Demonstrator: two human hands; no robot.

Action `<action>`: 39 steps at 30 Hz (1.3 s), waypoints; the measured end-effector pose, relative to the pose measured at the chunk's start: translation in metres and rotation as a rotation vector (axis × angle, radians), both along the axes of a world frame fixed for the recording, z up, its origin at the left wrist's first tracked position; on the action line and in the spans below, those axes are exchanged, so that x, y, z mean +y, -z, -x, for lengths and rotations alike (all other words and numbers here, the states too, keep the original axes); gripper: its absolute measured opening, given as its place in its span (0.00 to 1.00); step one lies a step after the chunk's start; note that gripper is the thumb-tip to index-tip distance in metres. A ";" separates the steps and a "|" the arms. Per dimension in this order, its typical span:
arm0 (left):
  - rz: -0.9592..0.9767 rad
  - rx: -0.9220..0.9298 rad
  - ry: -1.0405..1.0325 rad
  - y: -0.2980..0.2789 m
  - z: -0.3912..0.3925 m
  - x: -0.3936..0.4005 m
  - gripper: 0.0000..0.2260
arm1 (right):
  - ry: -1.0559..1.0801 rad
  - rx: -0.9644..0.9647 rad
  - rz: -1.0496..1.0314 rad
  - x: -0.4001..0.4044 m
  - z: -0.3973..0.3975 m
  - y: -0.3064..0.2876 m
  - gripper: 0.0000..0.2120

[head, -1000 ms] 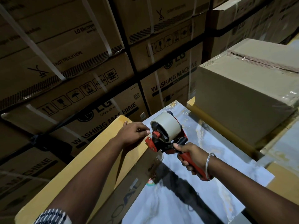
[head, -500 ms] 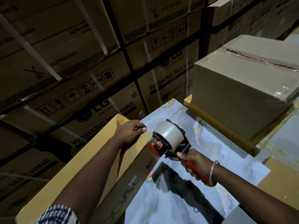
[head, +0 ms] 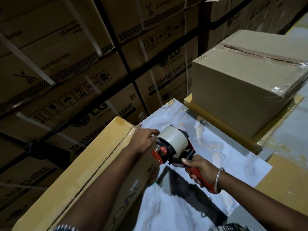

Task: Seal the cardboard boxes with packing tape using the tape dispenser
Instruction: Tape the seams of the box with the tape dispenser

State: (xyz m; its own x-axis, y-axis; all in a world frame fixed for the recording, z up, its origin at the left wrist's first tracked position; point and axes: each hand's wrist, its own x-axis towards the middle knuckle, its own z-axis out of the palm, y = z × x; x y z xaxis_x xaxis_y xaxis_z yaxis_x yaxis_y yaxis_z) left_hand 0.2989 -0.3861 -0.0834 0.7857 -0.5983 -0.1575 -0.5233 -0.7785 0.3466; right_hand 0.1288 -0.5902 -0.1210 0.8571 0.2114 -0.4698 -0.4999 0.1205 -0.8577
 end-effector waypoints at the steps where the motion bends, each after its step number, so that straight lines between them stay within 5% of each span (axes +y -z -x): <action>1: -0.048 0.002 0.030 0.003 -0.001 0.001 0.21 | 0.005 -0.007 -0.004 0.000 0.000 0.002 0.26; 6: -0.120 -0.054 0.067 0.010 -0.013 0.006 0.10 | 0.011 -0.026 -0.029 -0.003 -0.007 0.008 0.22; 17: -0.043 -0.055 0.049 0.018 -0.013 0.007 0.05 | 0.031 0.039 0.005 0.008 -0.013 0.034 0.25; 23: -0.065 -0.020 0.058 0.013 -0.012 0.008 0.16 | 0.080 0.050 -0.017 0.015 -0.020 0.036 0.27; 30: 0.063 -0.007 0.057 0.013 -0.011 0.009 0.05 | 0.078 0.043 -0.043 0.014 -0.026 0.041 0.28; 39: 0.035 -0.022 0.068 0.021 -0.018 0.012 0.06 | 0.154 0.088 0.056 -0.015 -0.025 0.078 0.32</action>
